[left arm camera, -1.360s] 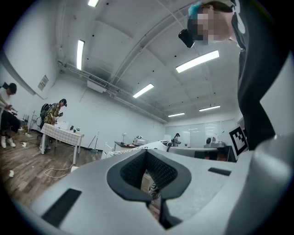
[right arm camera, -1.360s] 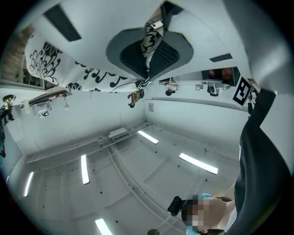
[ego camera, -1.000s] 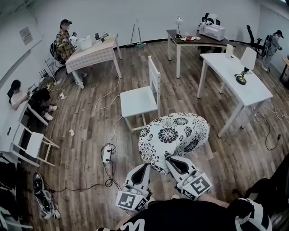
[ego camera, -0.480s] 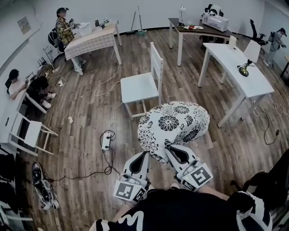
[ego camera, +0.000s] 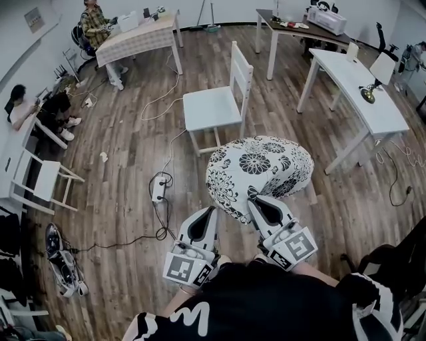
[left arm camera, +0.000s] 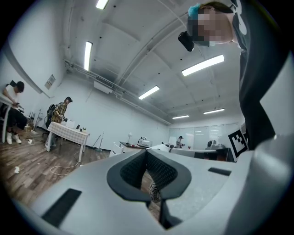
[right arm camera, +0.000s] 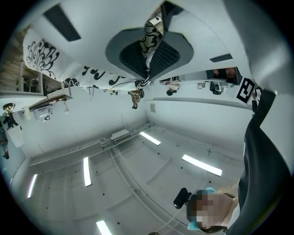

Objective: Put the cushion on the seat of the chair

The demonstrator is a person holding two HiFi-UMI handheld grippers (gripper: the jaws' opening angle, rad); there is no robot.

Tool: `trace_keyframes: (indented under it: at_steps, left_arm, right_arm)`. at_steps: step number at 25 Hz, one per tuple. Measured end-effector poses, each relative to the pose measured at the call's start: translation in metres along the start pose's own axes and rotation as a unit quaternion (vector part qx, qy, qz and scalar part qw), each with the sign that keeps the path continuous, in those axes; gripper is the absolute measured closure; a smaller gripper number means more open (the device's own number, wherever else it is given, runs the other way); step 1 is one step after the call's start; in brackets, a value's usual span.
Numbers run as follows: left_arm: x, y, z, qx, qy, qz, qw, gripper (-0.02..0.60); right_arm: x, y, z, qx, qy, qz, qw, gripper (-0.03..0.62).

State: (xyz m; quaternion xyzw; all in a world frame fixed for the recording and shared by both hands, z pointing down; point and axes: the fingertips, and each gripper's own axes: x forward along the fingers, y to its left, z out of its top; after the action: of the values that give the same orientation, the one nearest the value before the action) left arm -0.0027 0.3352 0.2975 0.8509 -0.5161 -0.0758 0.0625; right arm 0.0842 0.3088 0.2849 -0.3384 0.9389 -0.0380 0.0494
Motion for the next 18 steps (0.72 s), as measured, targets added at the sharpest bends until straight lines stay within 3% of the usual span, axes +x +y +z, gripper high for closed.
trace_keyframes:
  at_steps: [7,18]
  left_arm:
    - [-0.014,0.023,-0.005,-0.005,-0.001,0.001,1.0000,0.575]
    - [-0.001,0.043,-0.018,-0.018,0.007,0.001,0.9998,0.575]
  right_arm:
    - [0.010,0.015,-0.013,0.005,-0.003,-0.009,1.000,0.560]
    - [0.021,0.001,-0.032,0.024,0.015,-0.027,0.999,0.560]
